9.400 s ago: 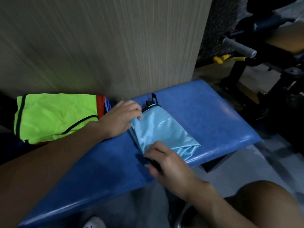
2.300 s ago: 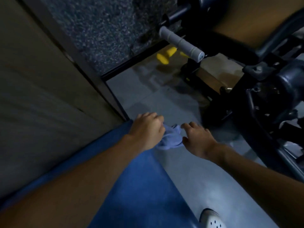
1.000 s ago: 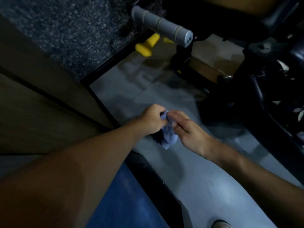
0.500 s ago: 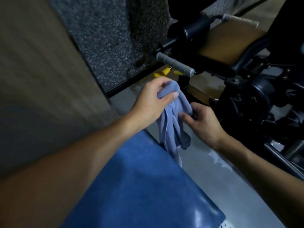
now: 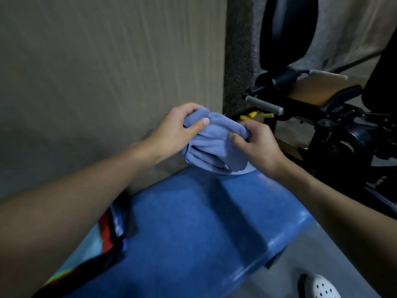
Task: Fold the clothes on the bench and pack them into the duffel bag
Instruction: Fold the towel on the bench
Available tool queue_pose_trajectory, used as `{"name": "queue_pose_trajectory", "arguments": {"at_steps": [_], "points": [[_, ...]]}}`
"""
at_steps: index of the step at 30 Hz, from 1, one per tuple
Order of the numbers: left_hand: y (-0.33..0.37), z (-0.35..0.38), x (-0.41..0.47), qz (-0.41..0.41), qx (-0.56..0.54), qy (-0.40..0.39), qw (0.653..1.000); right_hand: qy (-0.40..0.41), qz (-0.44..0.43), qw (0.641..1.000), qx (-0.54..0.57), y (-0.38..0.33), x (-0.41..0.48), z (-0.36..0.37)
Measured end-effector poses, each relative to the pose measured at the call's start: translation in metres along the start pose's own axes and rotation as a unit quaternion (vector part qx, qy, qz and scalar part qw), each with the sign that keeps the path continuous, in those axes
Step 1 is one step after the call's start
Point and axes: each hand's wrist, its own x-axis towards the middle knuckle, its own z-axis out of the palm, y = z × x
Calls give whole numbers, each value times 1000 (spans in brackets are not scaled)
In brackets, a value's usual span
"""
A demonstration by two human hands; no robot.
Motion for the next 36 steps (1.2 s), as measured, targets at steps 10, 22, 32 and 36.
{"name": "queue_pose_trajectory", "arguments": {"at_steps": [10,22,32,36], "points": [[42,-76,-169,-64,34,17,997,-27,-26,999,-12,-103,-84,22],[-19,6,-222,-272,99,-24,957,-137,77,976,-148,-28,-117,28],[-34,42,-251,-250,351,-129,893,-353,4,900,-257,15,-210,71],[-37,36,-246,-293,226,-57,927,-339,-65,872,-347,16,-200,64]]}}
